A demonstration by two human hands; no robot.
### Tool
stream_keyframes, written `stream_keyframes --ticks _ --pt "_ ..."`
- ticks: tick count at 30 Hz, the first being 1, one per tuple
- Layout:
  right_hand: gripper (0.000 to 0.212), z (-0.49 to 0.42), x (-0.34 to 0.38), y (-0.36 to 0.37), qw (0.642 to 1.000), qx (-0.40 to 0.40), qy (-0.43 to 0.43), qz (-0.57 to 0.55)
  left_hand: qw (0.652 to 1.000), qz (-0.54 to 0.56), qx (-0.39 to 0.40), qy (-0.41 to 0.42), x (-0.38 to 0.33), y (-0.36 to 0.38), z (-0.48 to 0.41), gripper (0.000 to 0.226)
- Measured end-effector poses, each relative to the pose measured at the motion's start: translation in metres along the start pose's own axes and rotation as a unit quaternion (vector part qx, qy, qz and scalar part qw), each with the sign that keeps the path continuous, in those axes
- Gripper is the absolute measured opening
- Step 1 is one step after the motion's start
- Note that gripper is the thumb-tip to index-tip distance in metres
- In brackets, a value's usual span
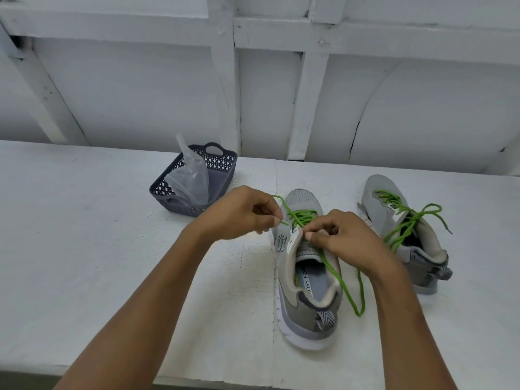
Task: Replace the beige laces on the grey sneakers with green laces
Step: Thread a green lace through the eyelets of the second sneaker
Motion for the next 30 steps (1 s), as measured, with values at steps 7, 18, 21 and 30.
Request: stream_keyframes --ticks 7,18,21,30 --pt "0.01 -0.004 -0.008 0.002 0.999 -0.017 0.023 -0.039 0.995 -0.096 0.013 0.038 -0.008 0.015 -0.007 0.007" --pt "0.008 -0.009 -0.008 0.005 0.998 -0.005 0.042 -0.045 0.99 -0.129 0.029 0.045 -0.011 0.024 -0.012 0.009" --pt "0.008 -0.01 -0.008 0.005 0.998 -0.003 0.042 -0.044 0.989 -0.135 0.034 0.049 -0.012 0.026 -0.012 0.01" --pt "0.009 -0.012 0.005 0.011 0.999 0.006 -0.014 0.028 0.998 -0.029 0.055 0.015 -0.009 0.03 -0.015 0.021"
Point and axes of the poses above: each hand's wrist, its own z-axis away from the middle knuckle, its own y-axis out of the palm, x = y × z, the point moved 8 cm from there along -z, towards the middle knuckle, and after that the axes turned 12 degrees about -x, right-handed, at the moved point
